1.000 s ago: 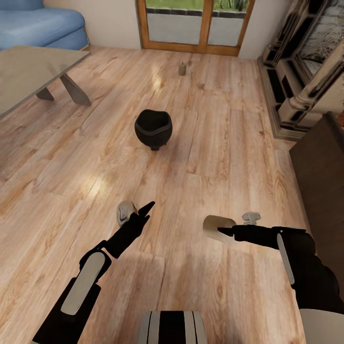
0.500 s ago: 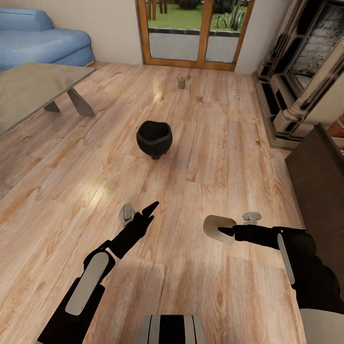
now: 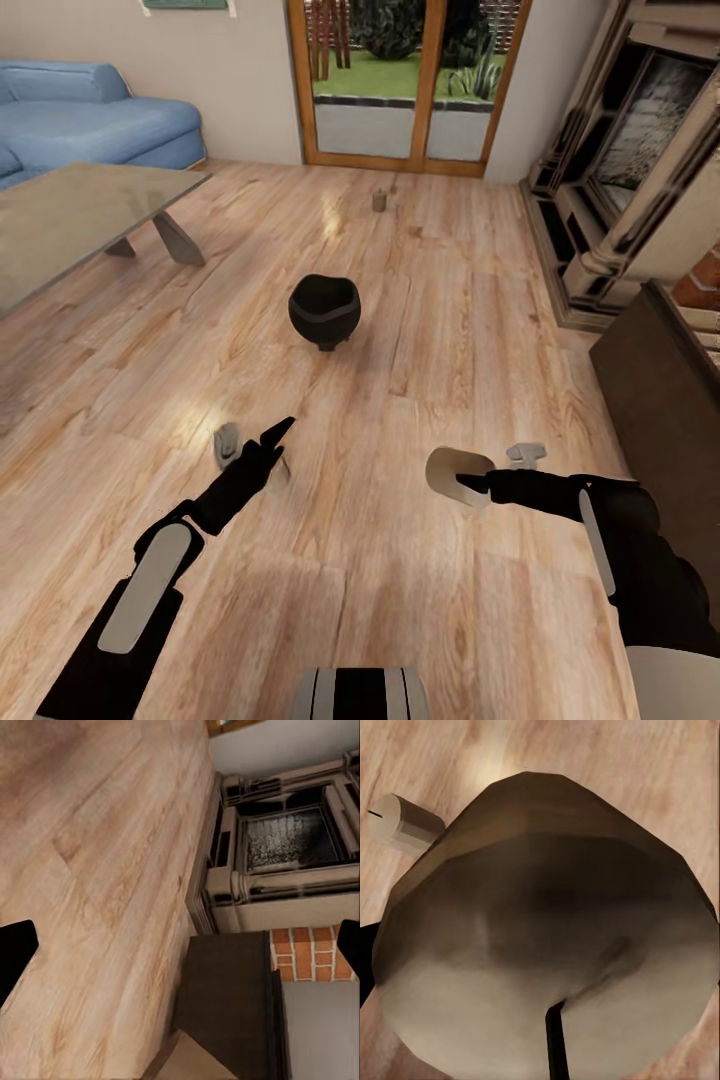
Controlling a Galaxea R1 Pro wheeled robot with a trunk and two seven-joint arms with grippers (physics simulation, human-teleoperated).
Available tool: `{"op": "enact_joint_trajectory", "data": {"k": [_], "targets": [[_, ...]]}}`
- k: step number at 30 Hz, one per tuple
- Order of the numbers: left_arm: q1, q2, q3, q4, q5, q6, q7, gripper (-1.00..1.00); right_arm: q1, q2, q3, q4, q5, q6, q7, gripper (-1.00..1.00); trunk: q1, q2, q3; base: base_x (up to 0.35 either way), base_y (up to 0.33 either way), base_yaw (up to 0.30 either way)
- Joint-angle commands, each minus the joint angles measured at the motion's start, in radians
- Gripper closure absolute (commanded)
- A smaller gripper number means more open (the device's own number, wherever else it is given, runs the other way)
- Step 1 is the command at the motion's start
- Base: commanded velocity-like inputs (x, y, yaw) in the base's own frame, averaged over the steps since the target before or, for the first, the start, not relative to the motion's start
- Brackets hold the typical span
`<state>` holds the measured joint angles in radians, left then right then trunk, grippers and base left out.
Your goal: Place each of the two pumpkins and all three candles from the living room inside a cabinet in the living room (use any cabinet), then make sure every cabinet is closed, and position the cauldron so it is next to a table in the living room.
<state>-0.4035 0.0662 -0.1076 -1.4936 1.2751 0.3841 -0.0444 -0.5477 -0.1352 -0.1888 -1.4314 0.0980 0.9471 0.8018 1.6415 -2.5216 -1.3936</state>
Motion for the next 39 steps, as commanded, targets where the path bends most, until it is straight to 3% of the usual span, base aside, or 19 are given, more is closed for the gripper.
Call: {"op": "enact_joint_trajectory", "data": {"k": [1,6,11,14,16,19,21,24,27,29,32,34,36,39], "targets": [[0.0,0.01,0.005,0.0,0.0,0.0,0.001,-1.0,0.0,0.0,0.0,0.0,0.001,-0.001,0.0,1.0,0.0,0.0,0.004,0.0,0.0,0.0],[0.0,0.058,0.014,-0.002,0.0,0.001,0.001,-1.0,0.0,0.0,0.0,0.0,0.001,-0.002,0.0,1.0,-0.003,0.001,0.023,0.0,0.0,0.0],[-0.001,0.065,0.014,-0.003,0.0,0.001,0.001,-1.0,0.0,-0.001,0.0,0.0,0.001,-0.002,0.0,1.0,-0.005,0.003,0.043,0.0,0.0,0.0],[-0.001,0.063,0.02,-0.003,-0.001,0.058,0.0,-1.0,0.0,-0.001,0.0,0.0,0.001,-0.002,0.0,1.0,-0.006,0.003,0.054,0.0,0.0,0.0],[-0.004,0.063,0.052,-0.004,-0.002,0.095,0.001,-1.0,0.0,-0.001,0.0,0.0,0.001,-0.002,0.0,1.0,-0.007,0.004,0.062,0.0,0.0,0.0],[-0.006,0.077,0.133,-0.003,-0.006,0.128,0.016,-1.0,0.0,0.0,0.0,0.0,0.001,-0.002,0.0,1.0,-0.008,0.004,0.074,0.0,0.0,0.0],[-0.006,0.12,0.154,-0.002,-0.007,0.142,0.049,-1.0,0.0,0.0,0.0,0.0,0.001,-0.002,0.0,1.0,-0.009,0.005,0.081,0.0,0.0,0.0],[-0.006,0.209,0.167,-0.002,-0.007,0.15,0.116,-1.0,0.0,0.0,0.0,0.0,0.002,-0.002,0.0,1.0,-0.011,0.006,0.093,0.0,0.0,0.0],[-0.007,0.24,0.169,-0.002,-0.008,0.152,0.173,-1.0,0.0,0.0,0.0,0.0,0.002,-0.002,0.0,1.0,-0.012,0.006,0.105,0.0,0.0,0.0],[-0.007,0.274,0.168,-0.002,-0.008,0.154,0.261,-1.0,0.0,0.0,0.0,0.0,0.002,-0.002,0.0,1.0,-0.013,0.007,0.112,0.0,0.0,0.0],[-0.008,0.297,0.165,-0.002,-0.009,0.18,0.35,-1.0,0.0,0.0,0.0,0.0,0.002,-0.002,0.0,1.0,-0.014,0.008,0.124,0.0,0.0,0.0],[-0.008,0.3,0.164,-0.003,-0.01,0.269,0.402,-1.0,0.0,0.0,0.0,0.001,0.002,-0.002,-0.001,1.0,-0.015,0.008,0.132,0.0,0.0,0.0],[-0.02,0.301,0.164,-0.004,-0.011,0.344,0.428,-1.0,0.0,0.0,0.0,0.001,0.002,-0.002,-0.002,1.0,-0.016,0.008,0.139,0.0,0.0,0.0],[-0.033,0.302,0.164,-0.004,-0.011,0.379,0.438,-1.0,0.0,0.0,0.0,0.002,0.002,-0.003,-0.015,1.0,-0.017,0.009,0.151,0.0,0.0,0.0]]}}
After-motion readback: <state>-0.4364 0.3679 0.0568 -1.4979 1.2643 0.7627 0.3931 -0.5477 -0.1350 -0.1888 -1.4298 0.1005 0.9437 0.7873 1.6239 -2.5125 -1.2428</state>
